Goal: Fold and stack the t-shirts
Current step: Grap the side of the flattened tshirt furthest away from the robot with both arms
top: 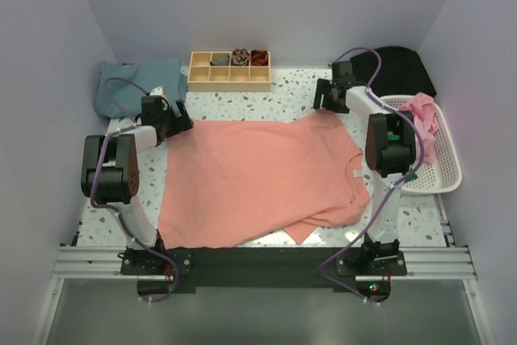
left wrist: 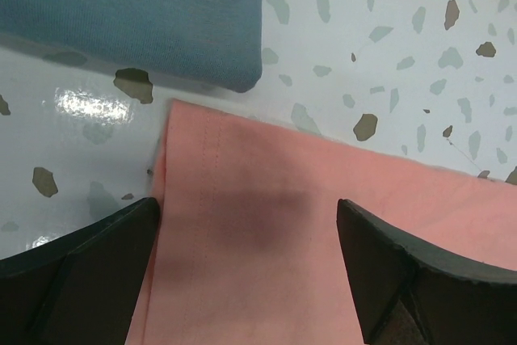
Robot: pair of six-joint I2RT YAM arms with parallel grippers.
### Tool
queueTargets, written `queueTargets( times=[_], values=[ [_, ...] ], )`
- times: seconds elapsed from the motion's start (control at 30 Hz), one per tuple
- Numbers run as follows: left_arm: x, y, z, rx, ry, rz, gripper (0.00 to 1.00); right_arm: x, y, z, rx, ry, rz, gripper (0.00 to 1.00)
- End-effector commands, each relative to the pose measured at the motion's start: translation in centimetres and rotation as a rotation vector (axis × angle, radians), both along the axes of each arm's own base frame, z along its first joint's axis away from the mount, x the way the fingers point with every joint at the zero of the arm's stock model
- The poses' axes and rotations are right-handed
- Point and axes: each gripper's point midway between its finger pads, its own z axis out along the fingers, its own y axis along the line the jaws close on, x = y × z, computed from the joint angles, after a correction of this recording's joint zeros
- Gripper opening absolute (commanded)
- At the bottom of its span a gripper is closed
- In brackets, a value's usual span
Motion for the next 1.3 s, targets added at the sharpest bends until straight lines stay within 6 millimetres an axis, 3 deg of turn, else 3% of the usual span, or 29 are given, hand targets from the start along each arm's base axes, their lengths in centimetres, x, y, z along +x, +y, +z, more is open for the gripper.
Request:
queueTargets(
  times=[0.0,0.23,0.3,0.37,0.47,0.5,0.57,0.67,0.73,0.77,0.87,1.17,1.27],
  values=[
    [-0.1,0.1,-1.6,-0.014,0.032,-0.030,0.95,1.2,-0.2,0.3,-0.016,-0.022,0.037,0.77],
    [0.0,0.0,-1.8,-0.022,0.035,-0.058,0.84,1.6,-0.9,-1.3,0.000,-0.005,0.038,0.68],
    [0.0,0.1,-1.8,-0.022,0.033,-0.061,0.77,1.8,-0.9,-1.4,0.011,-0.011,0.045,0.57],
    [0.2,0.1,-1.7,-0.023,0.032,-0.062,0.69,2.0,-0.9,-1.0,0.012,-0.034,0.046,0.54],
    [0.5,0.1,-1.4,-0.022,0.030,-0.068,0.61,2.1,-0.9,-0.5,0.010,-0.051,0.050,0.35],
    [0.6,0.1,-1.2,-0.020,0.024,-0.067,0.58,2.2,-0.6,-0.2,0.024,-0.058,0.066,0.23],
    [0.9,0.4,-0.9,-0.015,0.014,-0.059,0.55,2.4,-0.6,0.1,0.024,-0.061,0.071,0.13],
    [1.0,1.0,-0.9,0.003,0.026,-0.039,0.63,2.6,-0.3,0.5,0.034,-0.068,0.089,0.13],
    [0.9,2.1,-1.1,0.034,0.041,0.007,0.77,2.5,-0.3,0.6,0.033,-0.070,0.088,0.15],
    [0.7,2.5,-1.2,0.047,0.048,0.025,0.84,2.5,-0.3,0.6,0.032,-0.068,0.086,0.26],
    [0.8,3.9,-1.1,0.088,0.047,0.071,0.88,2.6,-0.5,0.5,0.027,-0.069,0.084,0.32],
    [3.6,3.5,-1.3,0.068,0.049,0.019,0.87,3.6,-0.5,0.1,0.027,-0.070,0.075,0.34],
    [4.2,2.7,-2.1,0.043,0.066,-0.032,0.75,3.8,-0.2,-0.2,0.044,-0.064,0.081,0.33]
  ],
)
